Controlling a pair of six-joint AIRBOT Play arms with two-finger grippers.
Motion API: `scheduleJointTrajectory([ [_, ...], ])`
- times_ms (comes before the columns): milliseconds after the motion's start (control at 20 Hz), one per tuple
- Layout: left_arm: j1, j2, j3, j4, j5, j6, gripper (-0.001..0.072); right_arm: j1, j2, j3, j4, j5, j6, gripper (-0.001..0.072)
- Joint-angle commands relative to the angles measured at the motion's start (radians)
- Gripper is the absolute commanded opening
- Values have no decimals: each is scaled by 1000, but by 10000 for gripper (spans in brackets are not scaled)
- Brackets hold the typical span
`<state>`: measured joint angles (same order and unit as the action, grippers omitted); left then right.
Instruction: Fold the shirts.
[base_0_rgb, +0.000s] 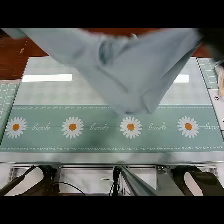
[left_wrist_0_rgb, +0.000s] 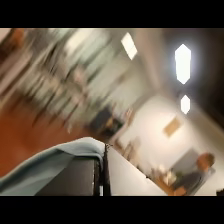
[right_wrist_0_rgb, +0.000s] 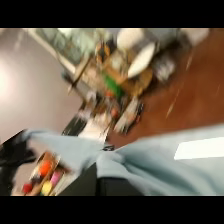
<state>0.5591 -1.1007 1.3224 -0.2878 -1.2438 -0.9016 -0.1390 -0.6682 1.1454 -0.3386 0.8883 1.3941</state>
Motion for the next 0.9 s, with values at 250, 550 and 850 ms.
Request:
scheduleJointTrajectory([
  [250, 244, 296, 168, 203, 135, -299, 24, -359, 21, 329, -134, 250, 133, 19],
  [550, 220, 546, 168, 560, -124, -508, 26, -372, 21, 465, -174, 678, 141, 19],
  [850, 220, 670, 166, 719, -439, -581, 26, -355, 34, 479, -397, 967, 130, 19],
])
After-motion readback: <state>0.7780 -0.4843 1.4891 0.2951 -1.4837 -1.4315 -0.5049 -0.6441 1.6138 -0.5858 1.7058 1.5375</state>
